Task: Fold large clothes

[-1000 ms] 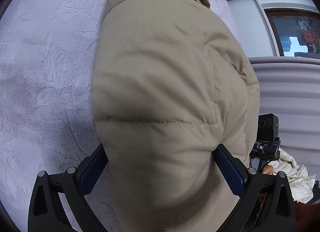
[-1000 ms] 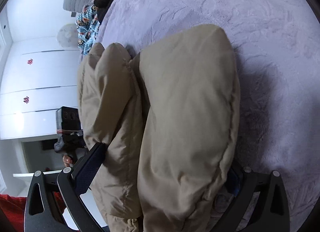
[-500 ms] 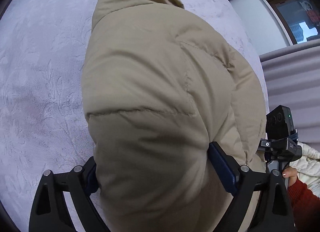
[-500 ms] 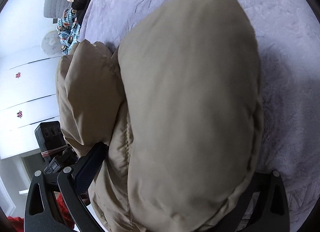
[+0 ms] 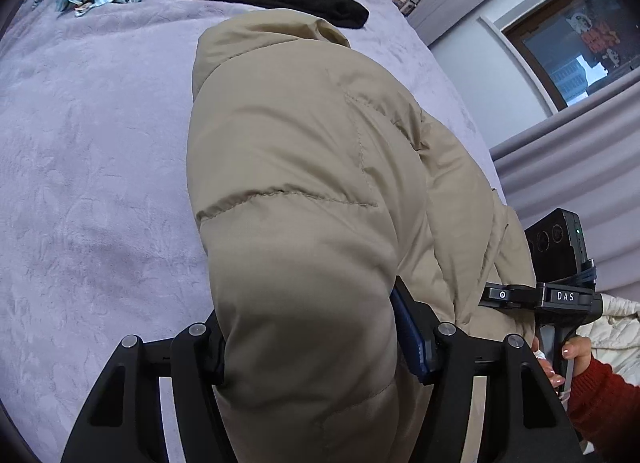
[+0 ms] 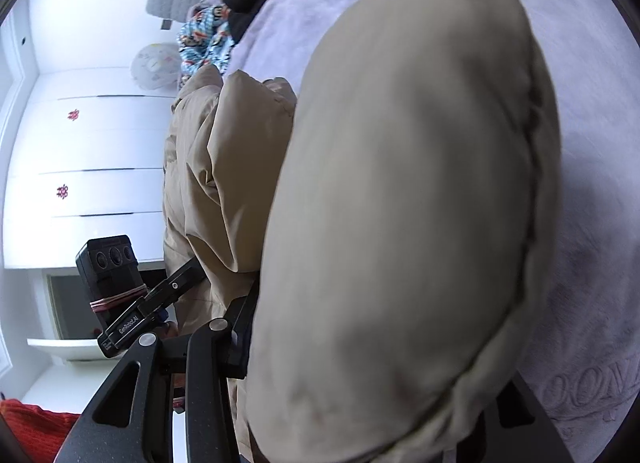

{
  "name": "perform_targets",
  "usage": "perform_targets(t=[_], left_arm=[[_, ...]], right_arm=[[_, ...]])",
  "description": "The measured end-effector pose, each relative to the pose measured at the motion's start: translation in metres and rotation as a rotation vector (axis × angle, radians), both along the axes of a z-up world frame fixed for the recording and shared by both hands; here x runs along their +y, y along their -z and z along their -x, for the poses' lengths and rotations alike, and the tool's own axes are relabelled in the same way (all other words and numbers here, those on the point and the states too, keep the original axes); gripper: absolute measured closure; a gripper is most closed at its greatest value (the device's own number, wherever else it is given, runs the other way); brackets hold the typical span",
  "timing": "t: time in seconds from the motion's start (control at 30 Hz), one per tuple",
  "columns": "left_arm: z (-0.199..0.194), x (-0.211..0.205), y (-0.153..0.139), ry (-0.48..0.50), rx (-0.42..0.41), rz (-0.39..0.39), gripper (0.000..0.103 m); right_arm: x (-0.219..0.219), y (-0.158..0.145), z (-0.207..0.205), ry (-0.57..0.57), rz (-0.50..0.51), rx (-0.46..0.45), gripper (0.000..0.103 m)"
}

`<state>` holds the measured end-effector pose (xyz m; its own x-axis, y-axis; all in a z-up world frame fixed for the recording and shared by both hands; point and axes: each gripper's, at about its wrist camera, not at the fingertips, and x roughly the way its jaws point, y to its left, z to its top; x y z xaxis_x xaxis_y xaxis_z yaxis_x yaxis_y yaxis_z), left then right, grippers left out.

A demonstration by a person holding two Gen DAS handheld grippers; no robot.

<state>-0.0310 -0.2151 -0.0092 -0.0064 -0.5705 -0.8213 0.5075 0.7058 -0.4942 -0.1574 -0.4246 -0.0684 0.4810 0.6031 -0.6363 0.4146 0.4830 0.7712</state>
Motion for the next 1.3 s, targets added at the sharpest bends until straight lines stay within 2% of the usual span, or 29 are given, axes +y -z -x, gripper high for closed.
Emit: perform_targets(t=[0.17,0.27,0.4,0.5,0.63,0.73,0.83,0.9,0.93,0.97,1.0,1.07,1.13,1.23,1.3], left_arm=[[-0.043,0.053,-0.019,-0.053,-0.054,-0.003,0.038],[-0.078,0.088,-0.018,-0.074,-0.078,-0.027,0.038],[-0.136,0.168,0.004,-0.138,-0.077,-0.072,0.038],[-0.165,0.213,0.020,-0.177,-0.086,-0.112,0.038],[-0.192,0.254,0.059,-0.211,-0.060,-0.176,0.037],[-0.197,0.276,0.083,-0.230,-0.012,-0.170,0.033],[-0.196,0.286,0.080,-0.231,-0.025,-0.158,0.033],[-0.192,0.289,0.064,-0.237,-0.069,-0.158,0.033],[-0.193,0.293,0.053,-0.243,-0.102,-0.138,0.033],[-0.196,0.298,0.046,-0.247,-0.126,-0.118,0.033],[-0.201,0.299,0.039,-0.249,-0.148,-0.105,0.033],[-0.214,0.299,0.031,-0.248,-0.198,-0.102,0.033],[-0.228,0.295,0.029,-0.256,-0.220,-0.123,0.033],[-0.248,0.286,0.038,-0.256,-0.240,-0.163,0.033],[-0.258,0.277,0.046,-0.242,-0.243,-0.189,0.033]], right_arm=[[0.037,-0.013,-0.052,-0.045,0.013,-0.050,0.056],[0.075,-0.008,-0.096,-0.060,0.010,-0.069,0.056],[0.130,0.008,-0.151,-0.075,-0.016,-0.090,0.056],[0.168,0.028,-0.184,-0.084,-0.053,-0.088,0.056],[0.206,0.053,-0.223,-0.101,-0.026,-0.030,0.054],[0.219,0.060,-0.231,-0.099,0.064,0.076,0.045],[0.215,0.036,-0.219,-0.087,0.189,0.127,0.044],[0.209,0.006,-0.202,-0.057,0.338,0.115,0.044],[0.207,-0.016,-0.190,-0.028,0.414,0.072,0.044],[0.205,-0.031,-0.182,-0.008,0.429,0.027,0.044],[0.203,-0.043,-0.175,0.014,0.398,-0.014,0.044],[0.201,-0.045,-0.172,0.026,0.284,-0.043,0.044],[0.208,-0.030,-0.189,0.030,0.219,-0.041,0.044],[0.225,0.006,-0.226,0.061,0.188,0.012,0.044],[0.230,0.035,-0.236,0.113,0.085,0.035,0.044]])
